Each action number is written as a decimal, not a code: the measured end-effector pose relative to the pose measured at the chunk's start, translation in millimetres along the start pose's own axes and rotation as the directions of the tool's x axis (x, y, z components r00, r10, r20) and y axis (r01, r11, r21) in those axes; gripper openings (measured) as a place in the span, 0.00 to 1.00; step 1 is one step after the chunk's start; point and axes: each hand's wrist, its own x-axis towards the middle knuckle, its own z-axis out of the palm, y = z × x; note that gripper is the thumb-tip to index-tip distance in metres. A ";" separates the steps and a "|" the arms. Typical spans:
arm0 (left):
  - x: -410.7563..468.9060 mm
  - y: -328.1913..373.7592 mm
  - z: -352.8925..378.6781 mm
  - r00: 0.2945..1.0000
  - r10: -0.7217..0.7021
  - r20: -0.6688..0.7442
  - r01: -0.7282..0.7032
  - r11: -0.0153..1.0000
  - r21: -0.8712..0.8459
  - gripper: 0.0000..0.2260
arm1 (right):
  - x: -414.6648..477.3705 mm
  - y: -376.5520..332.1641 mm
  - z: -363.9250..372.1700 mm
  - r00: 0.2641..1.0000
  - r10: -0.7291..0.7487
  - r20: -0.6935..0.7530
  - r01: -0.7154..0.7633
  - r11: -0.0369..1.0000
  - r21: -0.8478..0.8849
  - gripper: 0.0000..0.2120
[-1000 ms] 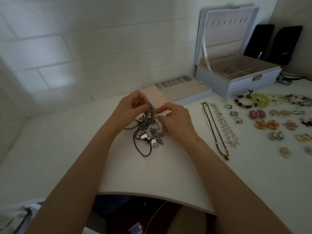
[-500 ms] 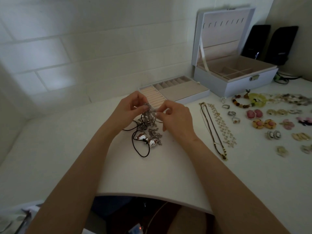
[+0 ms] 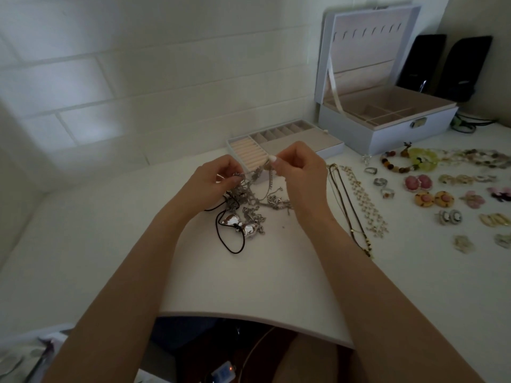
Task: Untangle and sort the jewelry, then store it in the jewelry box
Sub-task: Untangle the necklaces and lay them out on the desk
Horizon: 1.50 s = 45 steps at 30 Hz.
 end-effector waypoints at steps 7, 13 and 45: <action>1.6 -3.6 1.0 0.995 -0.088 -0.052 0.094 0.988 0.120 0.02 | -1.8 -10.6 -2.6 0.999 0.011 0.030 -0.019 0.969 0.245 0.11; 1.3 -4.2 3.8 0.990 -0.098 -0.098 0.114 0.979 0.168 0.07 | -0.1 -8.8 -3.8 1.000 -0.001 0.024 -0.005 0.971 0.237 0.10; -2.2 4.2 14.7 0.995 0.071 0.069 -0.076 0.995 0.066 0.05 | -3.8 -22.6 -5.2 0.993 -0.112 0.025 0.102 0.961 0.258 0.07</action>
